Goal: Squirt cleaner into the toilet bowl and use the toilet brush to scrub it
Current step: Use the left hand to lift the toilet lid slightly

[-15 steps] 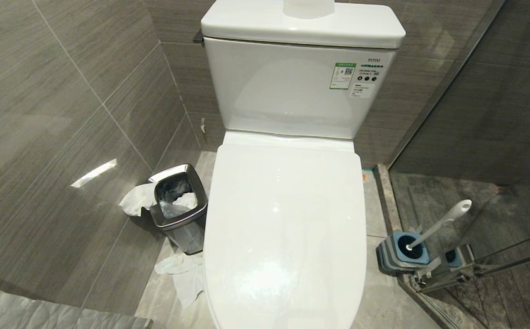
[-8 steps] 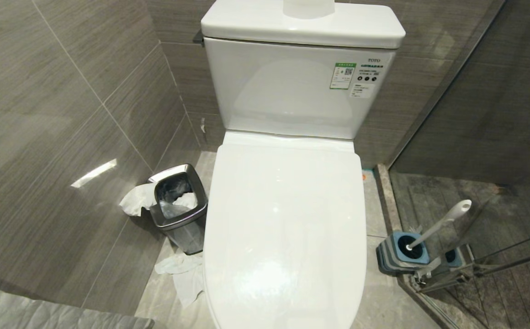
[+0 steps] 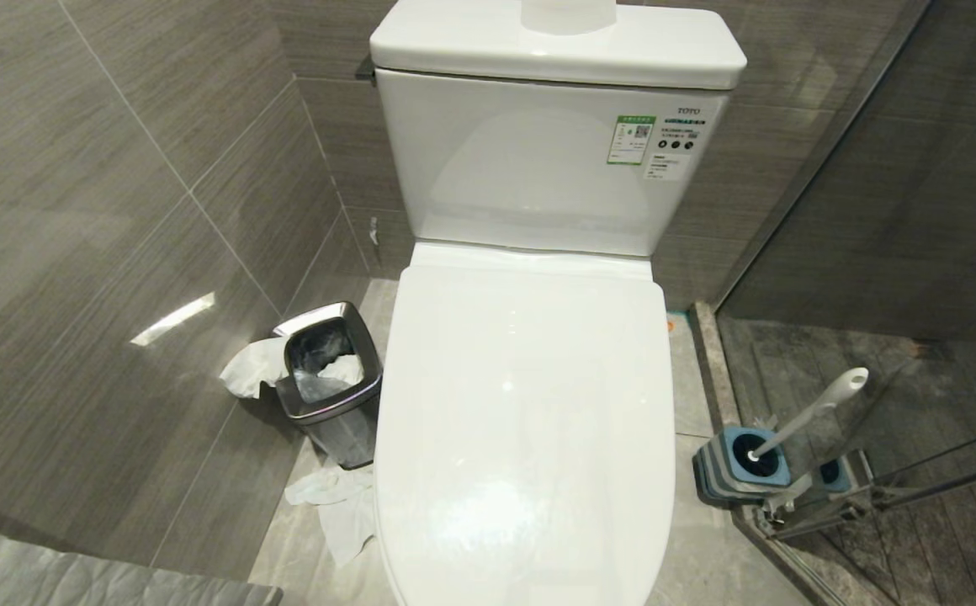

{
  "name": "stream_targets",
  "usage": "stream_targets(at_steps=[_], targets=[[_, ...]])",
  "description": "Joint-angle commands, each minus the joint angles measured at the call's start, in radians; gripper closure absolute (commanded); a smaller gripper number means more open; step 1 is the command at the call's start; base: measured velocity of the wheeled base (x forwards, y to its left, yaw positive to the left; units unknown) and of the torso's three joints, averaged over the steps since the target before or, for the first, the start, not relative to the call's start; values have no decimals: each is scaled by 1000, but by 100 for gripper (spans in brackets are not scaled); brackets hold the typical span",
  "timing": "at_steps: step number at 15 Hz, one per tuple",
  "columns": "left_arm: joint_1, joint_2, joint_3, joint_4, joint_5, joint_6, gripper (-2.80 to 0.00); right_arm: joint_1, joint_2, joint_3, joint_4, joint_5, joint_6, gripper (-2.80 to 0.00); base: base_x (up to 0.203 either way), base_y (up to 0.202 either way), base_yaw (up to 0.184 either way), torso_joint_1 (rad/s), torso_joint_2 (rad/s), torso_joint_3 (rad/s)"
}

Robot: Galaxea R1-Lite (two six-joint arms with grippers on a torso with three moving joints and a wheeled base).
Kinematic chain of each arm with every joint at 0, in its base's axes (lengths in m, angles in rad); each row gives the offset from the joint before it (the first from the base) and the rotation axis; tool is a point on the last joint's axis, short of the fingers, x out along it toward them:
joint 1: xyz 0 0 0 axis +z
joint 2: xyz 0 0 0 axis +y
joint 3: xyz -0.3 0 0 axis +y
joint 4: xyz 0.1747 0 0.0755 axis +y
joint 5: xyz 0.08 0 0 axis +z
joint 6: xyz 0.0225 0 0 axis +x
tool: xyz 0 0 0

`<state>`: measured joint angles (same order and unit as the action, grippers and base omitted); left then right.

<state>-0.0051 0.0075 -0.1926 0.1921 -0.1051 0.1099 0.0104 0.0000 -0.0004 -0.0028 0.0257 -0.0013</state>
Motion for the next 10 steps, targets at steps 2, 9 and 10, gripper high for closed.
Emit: stream_targets(at_steps=[2,9,10], targets=[[1,56,-97,47,-15,10,0,0,0,0,0,0,0,0,0,0,0,0,0,0],[1,239,-206,38,-14,49,0,0,0,-1,0,0,0,0,0,0,0,0,0,0],[1,280,-231,32,-15,50,0,0,0,0,0,0,0,0,0,0,0,0,0,0]])
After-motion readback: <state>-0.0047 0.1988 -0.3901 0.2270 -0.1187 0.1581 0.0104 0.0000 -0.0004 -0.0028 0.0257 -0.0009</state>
